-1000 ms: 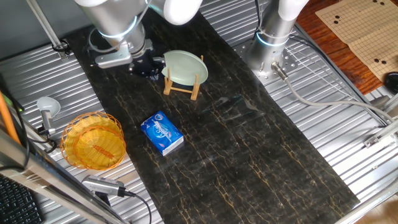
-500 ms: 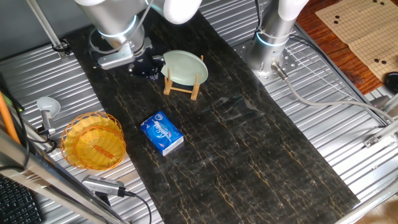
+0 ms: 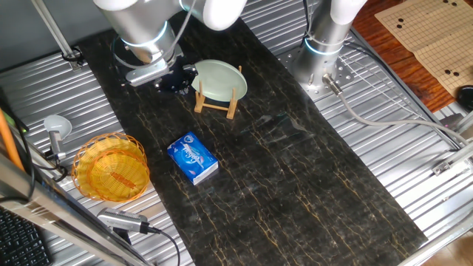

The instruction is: Take the dish off the dish rack

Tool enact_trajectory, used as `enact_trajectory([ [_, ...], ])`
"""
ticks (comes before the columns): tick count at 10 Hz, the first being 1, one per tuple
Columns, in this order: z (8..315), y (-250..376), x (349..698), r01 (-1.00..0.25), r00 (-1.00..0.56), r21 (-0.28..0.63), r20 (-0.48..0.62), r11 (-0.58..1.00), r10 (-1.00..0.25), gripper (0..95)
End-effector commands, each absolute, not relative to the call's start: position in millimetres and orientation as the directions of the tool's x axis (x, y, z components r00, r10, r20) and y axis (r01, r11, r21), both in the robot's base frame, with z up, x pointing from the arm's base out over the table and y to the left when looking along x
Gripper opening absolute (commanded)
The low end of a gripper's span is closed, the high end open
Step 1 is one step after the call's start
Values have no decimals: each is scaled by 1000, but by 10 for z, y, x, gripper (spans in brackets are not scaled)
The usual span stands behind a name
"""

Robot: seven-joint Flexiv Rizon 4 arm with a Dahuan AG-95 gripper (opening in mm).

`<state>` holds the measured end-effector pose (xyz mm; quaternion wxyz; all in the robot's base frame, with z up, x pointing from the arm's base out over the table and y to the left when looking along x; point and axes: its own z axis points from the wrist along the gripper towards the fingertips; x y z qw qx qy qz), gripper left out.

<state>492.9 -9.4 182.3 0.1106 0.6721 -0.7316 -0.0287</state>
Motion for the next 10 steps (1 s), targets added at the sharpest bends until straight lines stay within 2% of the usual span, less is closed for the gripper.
enact_trajectory([
  [1,1827,-95,4936,-975,-89,193,124,112,-988,0],
  [5,1824,-88,4922,-976,15,216,99,6,-995,0],
  [6,1815,-65,4846,-974,41,224,99,-18,-994,0],
  [8,1822,-77,4570,-950,99,306,96,-65,-990,0],
  [10,1887,-113,4455,-936,164,327,82,-128,-983,380],
])
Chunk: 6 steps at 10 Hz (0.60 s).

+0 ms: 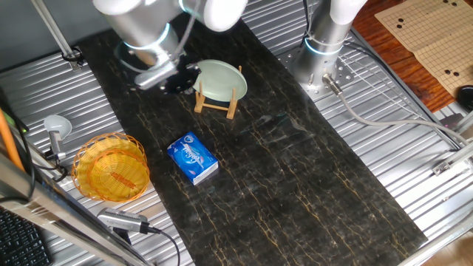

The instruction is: Take the dish off the dish rack

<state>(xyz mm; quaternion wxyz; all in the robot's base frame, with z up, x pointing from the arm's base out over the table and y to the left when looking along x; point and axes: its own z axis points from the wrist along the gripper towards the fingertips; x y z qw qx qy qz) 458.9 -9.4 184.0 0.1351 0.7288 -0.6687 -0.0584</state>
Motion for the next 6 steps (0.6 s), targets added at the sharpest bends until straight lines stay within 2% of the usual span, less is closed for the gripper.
enact_trajectory([
  [1,1977,-144,4429,-930,189,334,73,-155,-979,570],
  [3,2060,-189,4404,-914,249,351,83,-206,-965,570],
  [4,2070,-214,4398,-899,296,360,76,-250,-952,380],
  [6,2085,-310,4344,-885,328,367,58,-286,-943,380],
])
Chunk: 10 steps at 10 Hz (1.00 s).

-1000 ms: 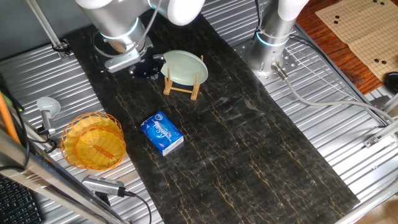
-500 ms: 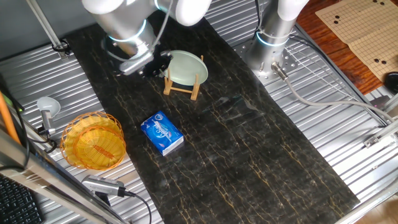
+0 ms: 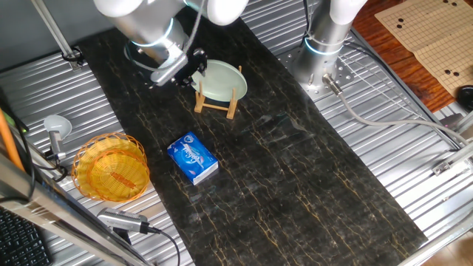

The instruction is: Take the dish off the dish rack

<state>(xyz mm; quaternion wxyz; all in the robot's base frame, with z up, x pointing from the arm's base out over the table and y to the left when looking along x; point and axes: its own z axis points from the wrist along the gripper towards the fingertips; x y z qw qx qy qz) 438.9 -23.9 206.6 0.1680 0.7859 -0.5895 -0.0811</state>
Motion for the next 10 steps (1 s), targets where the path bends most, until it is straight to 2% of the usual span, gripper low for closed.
enact_trajectory([
  [1,2074,-370,4277,-876,346,373,44,-306,-937,380],
  [10,1969,-470,4004,-814,395,454,-26,-363,-918,380],
])
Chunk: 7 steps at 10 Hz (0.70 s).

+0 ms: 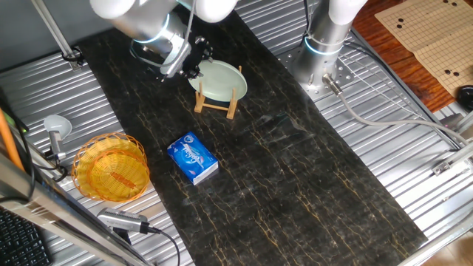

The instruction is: Take the dish off the dish rack

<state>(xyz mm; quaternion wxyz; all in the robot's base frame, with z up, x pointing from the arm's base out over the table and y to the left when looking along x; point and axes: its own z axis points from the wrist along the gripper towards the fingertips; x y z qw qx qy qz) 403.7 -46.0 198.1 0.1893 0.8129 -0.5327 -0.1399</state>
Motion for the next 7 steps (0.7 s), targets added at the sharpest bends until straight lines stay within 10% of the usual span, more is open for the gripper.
enact_trajectory([
  [1,1960,-474,3981,-811,399,455,-29,-367,-917,380],
  [7,1917,-510,3874,-807,419,448,-27,-385,-908,380],
])
